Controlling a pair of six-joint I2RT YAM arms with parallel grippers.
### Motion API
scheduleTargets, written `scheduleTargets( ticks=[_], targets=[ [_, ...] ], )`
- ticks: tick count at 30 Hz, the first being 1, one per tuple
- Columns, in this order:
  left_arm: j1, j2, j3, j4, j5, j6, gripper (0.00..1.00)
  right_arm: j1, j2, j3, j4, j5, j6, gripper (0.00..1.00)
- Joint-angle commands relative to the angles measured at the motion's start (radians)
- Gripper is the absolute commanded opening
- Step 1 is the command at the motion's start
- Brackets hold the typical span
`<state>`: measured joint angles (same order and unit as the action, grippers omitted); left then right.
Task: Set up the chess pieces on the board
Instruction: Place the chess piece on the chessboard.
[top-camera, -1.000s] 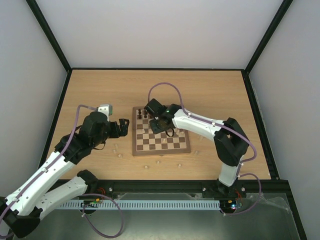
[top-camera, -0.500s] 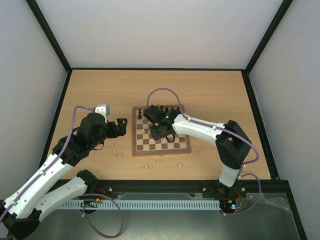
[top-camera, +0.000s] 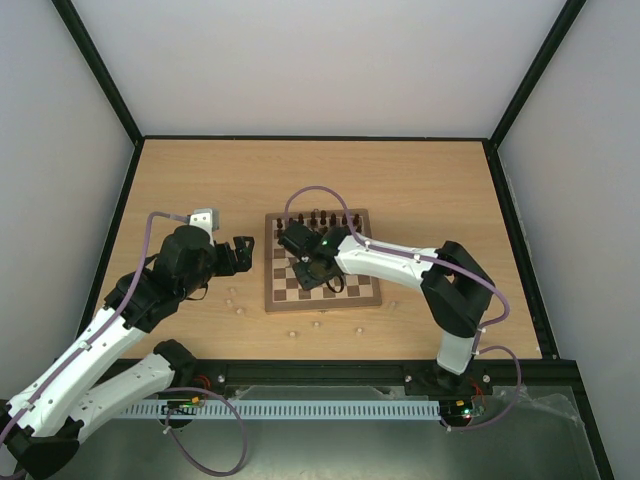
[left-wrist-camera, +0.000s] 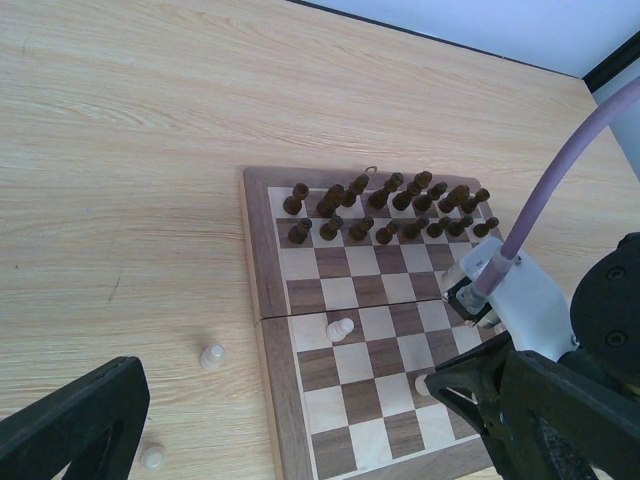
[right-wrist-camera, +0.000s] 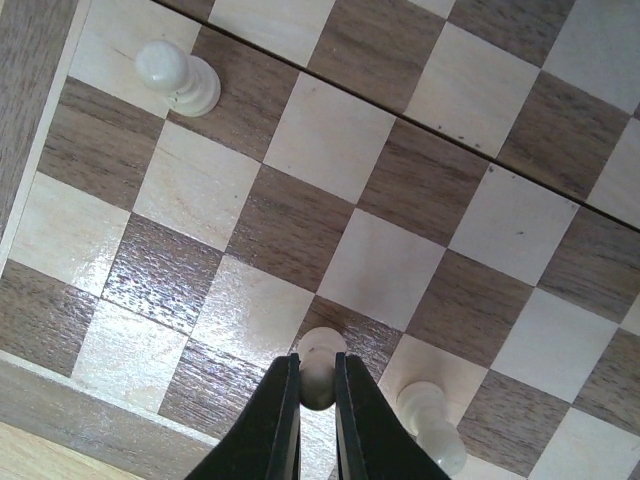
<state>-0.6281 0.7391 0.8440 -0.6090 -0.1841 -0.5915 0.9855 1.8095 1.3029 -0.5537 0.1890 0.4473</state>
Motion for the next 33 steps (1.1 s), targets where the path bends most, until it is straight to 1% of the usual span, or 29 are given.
scheduleTargets(
  ticks=[1,13,15,19,24,28,32,33],
  targets=[
    [-0.001,-0.002,-0.012,0.016,-0.006,-0.001,0.99,0.011,0.013,-0.009,-0.069,0.021,0.021,0.07],
    [-0.001,0.003,-0.013,0.017,-0.002,0.002,0.99,0.012,0.017,-0.028,-0.071,0.021,0.025,0.07],
    [-0.001,0.003,-0.012,0.016,-0.002,0.001,0.99,0.013,0.017,-0.029,-0.069,0.021,0.025,0.08],
    [-0.001,0.007,-0.013,0.017,-0.002,0.001,0.99,0.012,0.017,-0.029,-0.069,0.022,0.024,0.14],
    [-0.001,0.013,-0.012,0.016,0.000,0.001,0.99,0.012,0.010,-0.029,-0.066,0.023,0.022,0.19],
    [-0.001,0.015,-0.010,0.016,0.001,0.001,0.99,0.012,-0.004,-0.027,-0.063,0.017,0.021,0.21],
    [-0.001,0.015,-0.010,0.016,0.002,0.002,0.99,0.012,-0.054,-0.040,-0.039,0.019,0.019,0.30],
    [-0.001,0.015,-0.012,0.017,0.000,0.002,0.99,0.013,-0.071,-0.046,-0.027,0.019,0.018,0.35]
  ],
)
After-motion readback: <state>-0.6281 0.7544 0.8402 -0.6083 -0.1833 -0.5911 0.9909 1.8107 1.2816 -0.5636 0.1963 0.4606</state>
